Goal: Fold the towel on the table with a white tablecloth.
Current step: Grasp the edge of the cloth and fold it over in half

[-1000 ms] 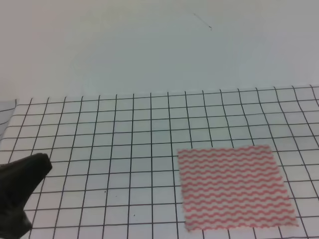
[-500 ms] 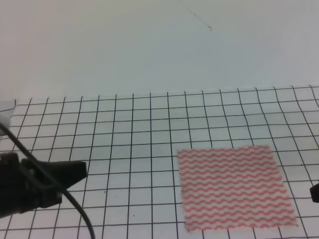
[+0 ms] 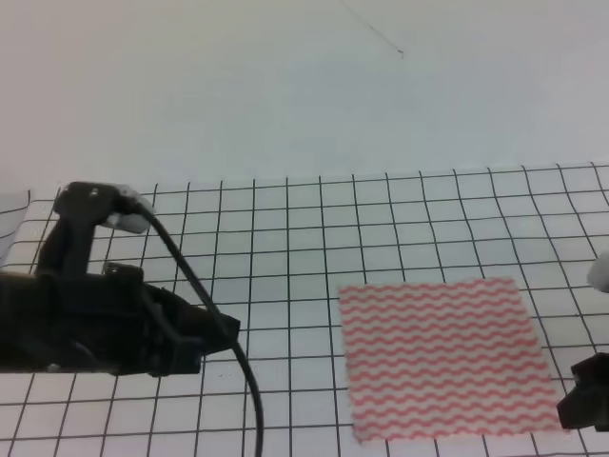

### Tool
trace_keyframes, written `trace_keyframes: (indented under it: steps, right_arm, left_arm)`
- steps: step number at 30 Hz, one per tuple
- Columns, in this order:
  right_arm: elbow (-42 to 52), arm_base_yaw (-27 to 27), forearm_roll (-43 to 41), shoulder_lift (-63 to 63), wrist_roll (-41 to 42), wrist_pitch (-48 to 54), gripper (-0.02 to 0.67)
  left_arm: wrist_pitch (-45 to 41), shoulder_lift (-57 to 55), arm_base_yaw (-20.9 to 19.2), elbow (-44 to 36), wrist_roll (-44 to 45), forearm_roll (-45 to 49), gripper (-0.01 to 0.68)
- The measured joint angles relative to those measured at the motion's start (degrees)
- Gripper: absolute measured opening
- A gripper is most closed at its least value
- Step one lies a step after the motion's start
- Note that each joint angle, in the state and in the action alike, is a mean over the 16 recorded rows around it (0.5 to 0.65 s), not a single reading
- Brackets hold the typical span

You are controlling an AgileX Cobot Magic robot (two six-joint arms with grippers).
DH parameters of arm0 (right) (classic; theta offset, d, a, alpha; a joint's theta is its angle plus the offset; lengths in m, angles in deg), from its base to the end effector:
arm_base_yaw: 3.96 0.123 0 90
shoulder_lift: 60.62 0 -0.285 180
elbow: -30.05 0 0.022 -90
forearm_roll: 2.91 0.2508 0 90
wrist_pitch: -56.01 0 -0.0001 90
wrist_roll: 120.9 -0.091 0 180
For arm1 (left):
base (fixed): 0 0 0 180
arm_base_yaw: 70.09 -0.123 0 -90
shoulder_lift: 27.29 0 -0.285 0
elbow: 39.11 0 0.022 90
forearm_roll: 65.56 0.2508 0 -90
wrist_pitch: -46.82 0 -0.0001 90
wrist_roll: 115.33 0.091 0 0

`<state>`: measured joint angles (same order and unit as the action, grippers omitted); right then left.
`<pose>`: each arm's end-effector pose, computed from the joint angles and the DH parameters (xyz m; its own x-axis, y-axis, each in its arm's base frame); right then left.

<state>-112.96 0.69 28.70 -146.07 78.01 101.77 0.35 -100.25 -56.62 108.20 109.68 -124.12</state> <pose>0.2210 0.0523 0.2102 -0.9671 -0.0085 -0.2542 -0.1081 0.9184 0.3805 0.1959 -0.1049 0.2990 -0.7158 0.1236 -0.6873 0.5713 0.6697 -0.4745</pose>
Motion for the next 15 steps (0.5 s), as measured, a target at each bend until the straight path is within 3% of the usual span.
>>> trace_keyframes:
  steps: [7,15]
  right_arm:
    - [0.76,-0.01,0.04,-7.13,-1.97,-3.26,0.322]
    - [0.78,-0.01,0.42,-14.03,-3.47,-7.05,0.324]
  left_arm:
    - [1.10,-4.61,3.93,2.05,-3.94,1.70,0.065]
    - [1.16,-7.11,4.64,2.74,-5.80,1.55,0.163]
